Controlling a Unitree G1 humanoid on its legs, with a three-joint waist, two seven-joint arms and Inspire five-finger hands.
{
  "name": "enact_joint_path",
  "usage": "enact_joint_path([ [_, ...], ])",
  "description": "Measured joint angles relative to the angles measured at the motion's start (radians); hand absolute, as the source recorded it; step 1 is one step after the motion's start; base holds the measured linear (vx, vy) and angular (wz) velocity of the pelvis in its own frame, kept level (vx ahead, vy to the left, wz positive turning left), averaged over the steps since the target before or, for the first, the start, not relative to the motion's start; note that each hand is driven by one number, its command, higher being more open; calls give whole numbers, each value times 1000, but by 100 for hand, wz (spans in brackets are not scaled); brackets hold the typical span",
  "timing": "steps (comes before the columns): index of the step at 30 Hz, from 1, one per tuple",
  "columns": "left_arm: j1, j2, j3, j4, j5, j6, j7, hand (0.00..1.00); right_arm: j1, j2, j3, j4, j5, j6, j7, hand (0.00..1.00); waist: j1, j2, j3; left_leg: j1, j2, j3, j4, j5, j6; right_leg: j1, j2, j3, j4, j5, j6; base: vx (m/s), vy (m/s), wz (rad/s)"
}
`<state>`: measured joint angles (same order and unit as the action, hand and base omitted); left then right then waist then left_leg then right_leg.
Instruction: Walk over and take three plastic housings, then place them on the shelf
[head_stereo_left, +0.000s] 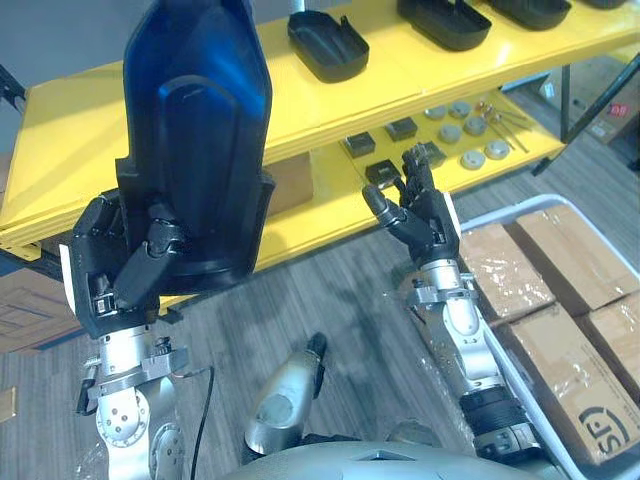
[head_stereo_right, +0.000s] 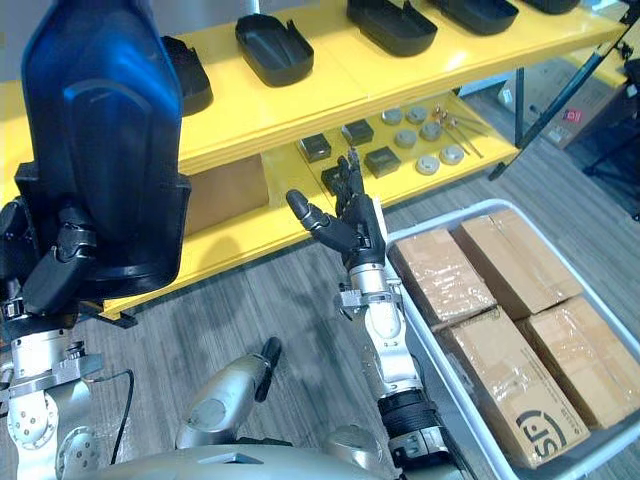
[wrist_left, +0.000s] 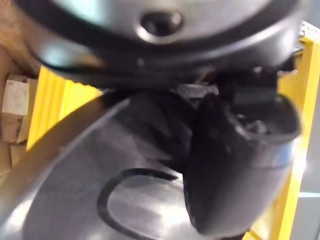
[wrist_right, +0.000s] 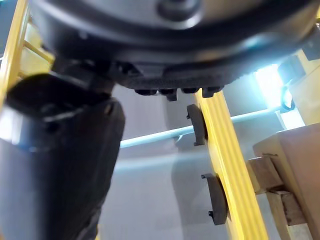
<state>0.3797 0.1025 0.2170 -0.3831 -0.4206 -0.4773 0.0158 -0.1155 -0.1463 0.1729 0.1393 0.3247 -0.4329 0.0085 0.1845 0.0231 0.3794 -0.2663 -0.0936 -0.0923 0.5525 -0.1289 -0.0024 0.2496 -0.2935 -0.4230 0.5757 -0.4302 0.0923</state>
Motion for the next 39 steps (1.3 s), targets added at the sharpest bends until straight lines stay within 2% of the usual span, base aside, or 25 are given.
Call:
enact_joint_path([
  [1,-12,-1,4,14,-1,2,16,0,4,6,6,0,1,-6,1,100,-3,-7,-4,-2,0,-13,-19,4,7,-95,-15,58,137,75,-58,57,142,12],
  [2,-14,0,6,18,0,3,20,0,4,7,7,0,1,-7,1,100,-4,-7,-4,0,-1,-15,-29,6,8,-116,-14,71,162,102,-68,26,150,20],
  [3,-17,2,15,26,0,9,30,0,3,14,11,0,0,-10,1,100,-3,-9,-3,16,0,-27,-79,17,10,-172,-11,106,219,196,-81,59,109,11],
  [4,-17,4,28,26,0,17,52,0,1,24,14,0,-3,-13,2,100,-4,-10,-4,53,16,-46,-159,46,23,-215,2,141,244,237,-75,87,104,10],
  [5,-19,5,45,25,-1,18,78,0,-9,30,16,-1,-4,-20,7,100,-2,-10,-5,83,30,-48,-216,79,32,-228,25,163,193,186,-46,91,77,5],
  [6,-23,5,53,25,-4,18,88,0,-18,27,16,-1,-4,-24,10,100,-1,-10,-5,92,34,-48,-230,84,32,-231,39,170,152,170,-35,82,61,9],
  [7,-36,5,72,26,-10,18,109,0,-39,10,10,-22,-4,-32,15,100,1,-12,-8,101,32,-58,-258,94,30,-240,67,188,22,154,-17,63,28,13],
  [10,-61,3,74,26,-20,20,121,0,-56,-41,-36,-110,-5,-37,17,100,-11,-13,-12,101,4,-121,-328,128,16,-288,105,263,-145,164,-2,83,-26,55],
  [13,-59,-5,70,26,-39,21,112,0,-55,-57,-73,-124,-5,-43,10,100,-26,-27,-22,121,-20,-180,-387,162,5,-309,115,325,-186,167,1,107,-142,80],
  [14,-54,-12,68,26,-45,21,113,0,-53,-57,-86,-125,-4,-43,3,100,-25,-30,-25,137,-24,-206,-411,172,-7,-301,121,331,-203,169,-3,123,-247,80],
  [16,-49,-15,72,26,-51,21,115,0,-54,-59,-98,-126,2,-43,6,100,-23,-56,-50,137,-39,-244,-440,185,-23,-281,125,308,-268,192,-9,121,-283,93],
  [17,-48,-37,67,29,-62,21,114,0,-60,-81,-99,-126,16,-43,12,100,-26,-46,-61,134,-28,-270,-451,192,-31,-259,142,275,-299,237,2,111,-298,80],
  [19,-17,-70,70,26,-89,18,118,0,-78,-114,-98,-126,16,-34,22,100,-12,-25,-100,91,40,-243,-460,202,-56,-249,196,214,-371,274,-33,120,-329,67],
  [21,-17,-80,66,27,-109,18,117,0,-102,-129,-103,-126,16,-33,23,100,-11,-18,-104,61,81,-181,-461,217,-63,-249,221,173,-387,278,-38,60,-213,52],
  [23,-19,-88,48,27,-127,18,111,0,-105,-131,-107,-126,16,-32,17,100,-14,-17,-105,58,102,-115,-476,234,-57,-247,230,148,-386,278,-38,45,-148,46],
  [28,-15,-96,-14,27,-125,18,105,0,-107,-99,-106,-129,67,-29,28,100,-9,-16,-108,77,101,-98,-532,276,-56,-239,228,125,-390,272,-45,41,-42,18],
  [31,-2,-100,-37,27,-120,18,112,0,-90,-44,-97,-129,98,-12,46,100,-13,-10,-115,117,87,-123,-579,302,-61,-184,224,96,-434,261,-57,-5,-22,25],
  [32,4,-104,-40,27,-120,18,111,0,-85,-44,-89,-129,98,-8,49,100,-17,-5,-118,117,87,-127,-583,303,-61,-181,225,87,-436,261,-57,-64,-24,39],
  [33,14,-108,-45,29,-121,18,110,0,-72,-45,-71,-129,93,-3,56,100,-23,8,-128,116,95,-106,-595,274,-62,-178,226,65,-433,261,-57,-90,-1,51],
  [34,19,-107,-47,42,-122,18,103,0,-56,-47,-61,-129,91,-3,63,100,-29,15,-131,90,113,0,-569,227,-61,-177,218,36,-428,262,-57,-111,18,58],
  [35,16,-108,-49,56,-122,18,97,0,-49,-52,-61,-129,89,-2,64,100,-31,17,-132,71,124,50,-542,192,-62,-178,208,21,-422,262,-57,-87,45,71],
  [36,11,-108,-54,93,-129,13,82,0,-39,-68,-62,-128,83,2,69,100,-39,19,-138,33,139,135,-491,166,-42,-186,178,-5,-415,261,-58,-75,119,54],
  [37,11,-108,-55,114,-131,10,78,0,-38,-77,-62,-128,83,4,73,100,-40,21,-141,12,144,153,-462,172,-26,-195,161,-13,-405,261,-58,-53,150,53],
  [38,10,-108,-56,149,-136,10,71,0,-39,-90,-62,-128,85,6,83,100,-44,21,-142,-27,153,155,-389,185,-8,-215,121,-21,-383,260,-57,-60,262,40],
  [39,14,-109,-56,174,-144,10,67,0,-37,-97,-63,-128,94,8,95,100,-56,28,-142,-48,186,150,-324,182,-18,-220,94,-26,-371,262,-47,-28,247,33],
])
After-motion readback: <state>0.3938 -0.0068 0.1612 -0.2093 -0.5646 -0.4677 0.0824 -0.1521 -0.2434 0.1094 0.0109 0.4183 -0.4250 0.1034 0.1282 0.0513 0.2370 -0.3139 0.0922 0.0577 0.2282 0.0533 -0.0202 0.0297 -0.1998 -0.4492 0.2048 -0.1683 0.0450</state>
